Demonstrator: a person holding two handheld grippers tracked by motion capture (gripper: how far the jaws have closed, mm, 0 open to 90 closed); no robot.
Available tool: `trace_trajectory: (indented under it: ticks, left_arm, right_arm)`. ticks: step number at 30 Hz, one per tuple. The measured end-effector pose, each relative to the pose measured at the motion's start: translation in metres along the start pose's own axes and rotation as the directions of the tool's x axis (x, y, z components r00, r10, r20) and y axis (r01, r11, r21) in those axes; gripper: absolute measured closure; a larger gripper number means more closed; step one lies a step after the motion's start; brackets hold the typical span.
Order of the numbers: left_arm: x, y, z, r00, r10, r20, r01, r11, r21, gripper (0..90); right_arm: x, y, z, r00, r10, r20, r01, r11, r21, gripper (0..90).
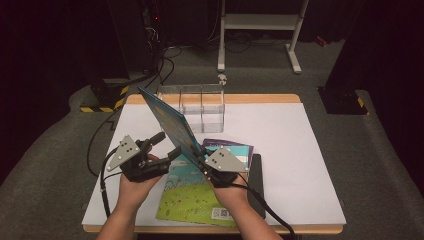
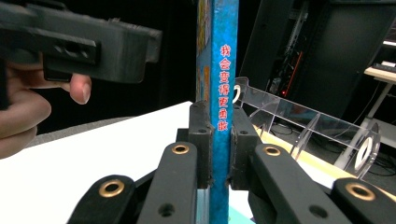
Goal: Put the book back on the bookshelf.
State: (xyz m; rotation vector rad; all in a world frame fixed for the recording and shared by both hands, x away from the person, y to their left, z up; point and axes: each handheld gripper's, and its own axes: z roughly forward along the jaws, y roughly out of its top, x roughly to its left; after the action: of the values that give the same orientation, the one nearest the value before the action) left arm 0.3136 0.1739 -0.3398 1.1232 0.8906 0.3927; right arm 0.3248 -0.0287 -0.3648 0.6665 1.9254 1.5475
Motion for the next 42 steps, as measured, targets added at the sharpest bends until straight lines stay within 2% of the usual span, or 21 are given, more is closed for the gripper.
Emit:
trace_trajectory:
  ticks: [6,12,16,20,25,29,32,36,42]
  left_arm:
    - [-0.007,-0.003,0.009,0.9984,-0.05,0.026,0.05,0.9986,0.018,24.2]
    - [-0.01,-0.009,0.01,0.9986,-0.048,0.02,0.048,0.9988,0.011,19.0]
    - [-0.012,-0.012,0.008,0.9997,-0.026,-0.001,0.026,0.9997,-0.003,16.3]
    - [-0.012,-0.013,0.003,0.9994,-0.014,-0.031,0.013,0.9998,-0.015,15.4]
    - [-0.007,-0.014,-0.005,0.9976,0.002,-0.069,-0.003,0.9998,-0.022,16.6]
    - [-0.004,-0.015,-0.009,0.9954,0.025,-0.092,-0.027,0.9994,-0.023,18.5]
    - [0.0,-0.016,-0.012,0.9921,0.053,-0.114,-0.055,0.9984,-0.012,21.0]
    - [0.002,-0.015,-0.016,0.991,0.066,-0.117,-0.067,0.9977,-0.006,21.7]
    - [0.003,-0.015,-0.019,0.9869,0.092,-0.132,-0.093,0.9956,-0.002,22.9]
  right_arm:
    - [0.006,-0.004,0.001,0.9999,-0.015,-0.001,0.015,1.0,-0.003,82.8]
    - [0.012,-0.008,0.002,0.9998,-0.017,-0.01,0.017,1.0,0.011,81.4]
    - [0.015,-0.008,0.003,0.9993,-0.02,-0.031,0.02,1.0,0.017,78.8]
    - [0.021,-0.007,0.005,0.9967,-0.018,-0.08,0.02,1.0,0.023,73.0]
    - [0.031,-0.008,0.006,0.986,-0.008,-0.167,0.015,0.999,0.039,66.3]
    - [0.039,-0.01,0.007,0.9777,-0.027,-0.208,0.038,0.998,0.048,64.5]
    - [0.043,-0.01,0.01,0.9729,-0.035,-0.228,0.049,0.997,0.054,62.0]
    - [0.044,-0.012,0.012,0.9679,-0.031,-0.249,0.05,0.996,0.073,59.5]
    - [0.038,-0.016,0.006,0.9645,-0.015,-0.264,0.043,0.994,0.103,52.5]
